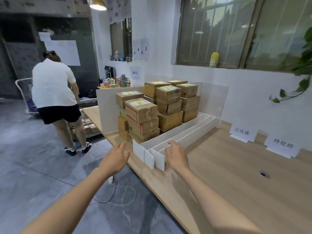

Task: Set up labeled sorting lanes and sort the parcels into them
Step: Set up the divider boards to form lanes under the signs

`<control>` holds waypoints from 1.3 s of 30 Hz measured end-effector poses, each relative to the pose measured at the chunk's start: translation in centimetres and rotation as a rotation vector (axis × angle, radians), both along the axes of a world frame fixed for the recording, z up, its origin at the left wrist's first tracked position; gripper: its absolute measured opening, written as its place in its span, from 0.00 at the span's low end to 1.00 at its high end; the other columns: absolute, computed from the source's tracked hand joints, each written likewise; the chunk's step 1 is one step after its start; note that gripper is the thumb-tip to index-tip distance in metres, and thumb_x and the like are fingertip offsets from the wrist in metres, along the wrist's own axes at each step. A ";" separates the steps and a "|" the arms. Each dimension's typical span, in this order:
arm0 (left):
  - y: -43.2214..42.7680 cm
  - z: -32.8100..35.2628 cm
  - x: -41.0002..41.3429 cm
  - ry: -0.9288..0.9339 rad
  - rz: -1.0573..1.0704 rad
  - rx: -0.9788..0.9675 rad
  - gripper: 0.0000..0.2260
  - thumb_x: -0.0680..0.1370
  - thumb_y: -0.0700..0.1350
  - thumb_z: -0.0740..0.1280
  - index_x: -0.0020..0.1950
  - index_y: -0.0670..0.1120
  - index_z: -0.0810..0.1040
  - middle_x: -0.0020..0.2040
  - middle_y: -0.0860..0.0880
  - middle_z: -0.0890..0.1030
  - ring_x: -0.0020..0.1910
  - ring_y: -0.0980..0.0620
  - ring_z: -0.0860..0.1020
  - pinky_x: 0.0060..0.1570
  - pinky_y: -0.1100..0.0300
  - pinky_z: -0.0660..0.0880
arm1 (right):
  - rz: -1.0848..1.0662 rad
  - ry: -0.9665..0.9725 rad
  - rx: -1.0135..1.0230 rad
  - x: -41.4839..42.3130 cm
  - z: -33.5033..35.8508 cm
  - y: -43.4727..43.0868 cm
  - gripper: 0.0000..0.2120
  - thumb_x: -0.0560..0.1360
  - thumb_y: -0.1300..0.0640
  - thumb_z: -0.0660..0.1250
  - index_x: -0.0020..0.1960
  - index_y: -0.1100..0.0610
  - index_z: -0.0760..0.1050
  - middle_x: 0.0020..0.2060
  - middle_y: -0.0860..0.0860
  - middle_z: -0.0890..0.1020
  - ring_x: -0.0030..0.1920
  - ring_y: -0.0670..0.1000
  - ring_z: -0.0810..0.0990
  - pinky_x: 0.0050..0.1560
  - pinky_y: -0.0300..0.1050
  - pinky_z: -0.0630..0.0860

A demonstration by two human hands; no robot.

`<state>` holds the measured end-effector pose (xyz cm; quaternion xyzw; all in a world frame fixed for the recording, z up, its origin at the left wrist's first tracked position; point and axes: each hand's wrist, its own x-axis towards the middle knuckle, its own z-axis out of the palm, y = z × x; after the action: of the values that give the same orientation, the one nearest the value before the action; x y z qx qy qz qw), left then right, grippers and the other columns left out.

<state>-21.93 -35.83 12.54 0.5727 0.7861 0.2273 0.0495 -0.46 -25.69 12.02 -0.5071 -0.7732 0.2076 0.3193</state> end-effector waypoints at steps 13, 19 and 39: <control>14.5 -2.8 -3.6 0.031 -0.136 -0.130 0.20 0.83 0.52 0.52 0.72 0.44 0.62 0.68 0.42 0.69 0.64 0.44 0.70 0.59 0.53 0.68 | -0.113 -0.065 -0.095 -2.9 -3.4 13.7 0.19 0.81 0.55 0.56 0.70 0.57 0.68 0.67 0.54 0.72 0.66 0.55 0.71 0.61 0.46 0.69; 20.8 -4.4 -4.9 0.005 -0.255 -0.180 0.23 0.83 0.52 0.52 0.76 0.46 0.57 0.72 0.43 0.66 0.69 0.45 0.66 0.66 0.53 0.65 | -0.209 -0.136 -0.116 -2.9 -5.1 17.3 0.18 0.80 0.58 0.56 0.68 0.60 0.69 0.64 0.58 0.74 0.63 0.58 0.73 0.59 0.47 0.70; 34.9 -12.7 -6.1 0.068 -0.767 -0.507 0.25 0.82 0.47 0.52 0.78 0.51 0.49 0.69 0.46 0.69 0.60 0.46 0.74 0.57 0.49 0.74 | -0.549 -0.159 -0.471 -12.2 -12.8 21.6 0.22 0.79 0.49 0.61 0.69 0.57 0.62 0.64 0.58 0.72 0.62 0.60 0.74 0.57 0.52 0.72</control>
<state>-28.07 -0.92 -0.16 0.7992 0.5492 -0.0259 0.2428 -12.66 -4.11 -0.80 -0.7699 -0.5617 0.2464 0.1763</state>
